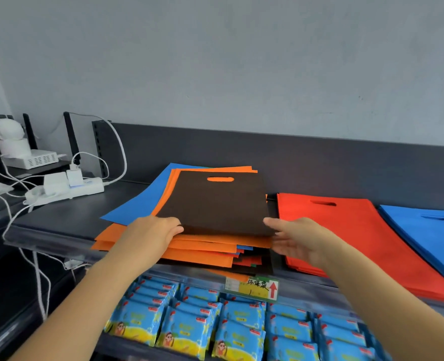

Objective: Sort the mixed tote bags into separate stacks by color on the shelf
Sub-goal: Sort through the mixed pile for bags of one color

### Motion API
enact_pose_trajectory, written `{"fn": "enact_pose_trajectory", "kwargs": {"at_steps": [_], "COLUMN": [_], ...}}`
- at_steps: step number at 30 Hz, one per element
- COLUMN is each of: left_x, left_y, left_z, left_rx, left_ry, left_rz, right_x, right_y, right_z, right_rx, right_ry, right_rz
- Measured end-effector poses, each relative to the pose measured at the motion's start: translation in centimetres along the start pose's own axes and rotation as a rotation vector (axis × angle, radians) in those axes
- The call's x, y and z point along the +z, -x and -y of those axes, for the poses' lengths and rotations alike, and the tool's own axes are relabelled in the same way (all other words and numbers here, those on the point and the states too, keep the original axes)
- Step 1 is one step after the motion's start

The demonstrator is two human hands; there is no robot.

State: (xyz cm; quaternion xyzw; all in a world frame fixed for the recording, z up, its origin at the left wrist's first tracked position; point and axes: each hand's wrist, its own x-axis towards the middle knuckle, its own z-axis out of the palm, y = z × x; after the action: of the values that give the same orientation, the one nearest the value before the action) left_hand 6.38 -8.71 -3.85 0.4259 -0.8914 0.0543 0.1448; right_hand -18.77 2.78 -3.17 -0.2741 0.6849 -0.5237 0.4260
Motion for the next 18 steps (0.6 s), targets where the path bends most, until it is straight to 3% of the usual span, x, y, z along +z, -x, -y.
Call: {"fn": "enact_pose_trajectory", "kwargs": {"at_steps": [2,7,13,18], "left_x": [0.0,0.1,-1.3,-1.8], "left_y": [0.5,1.1,0.6,0.3], "left_z": [-0.2,-1.5,-7.5,-14.8], "left_rx": [0.035,0.177,0.268,0.363], "left_ry": [-0.007,0.008,-0.09,-0.013], "left_rz": [-0.018,-0.269,-0.441,-0.531], "right_x": [0.2,-1.2,-5.2,-12.6], "right_y": [-0.2,-1.0,0.7,3.9], "right_z": [-0.3,-1.5,-1.0,-1.4], "right_rx": [-0.031,-0.156,-0.335,-0.498], "right_ry": [0.069,0.194,0.553,0.473], "right_rz": [-0.019,-0.197,-0.468,-0.54]}}
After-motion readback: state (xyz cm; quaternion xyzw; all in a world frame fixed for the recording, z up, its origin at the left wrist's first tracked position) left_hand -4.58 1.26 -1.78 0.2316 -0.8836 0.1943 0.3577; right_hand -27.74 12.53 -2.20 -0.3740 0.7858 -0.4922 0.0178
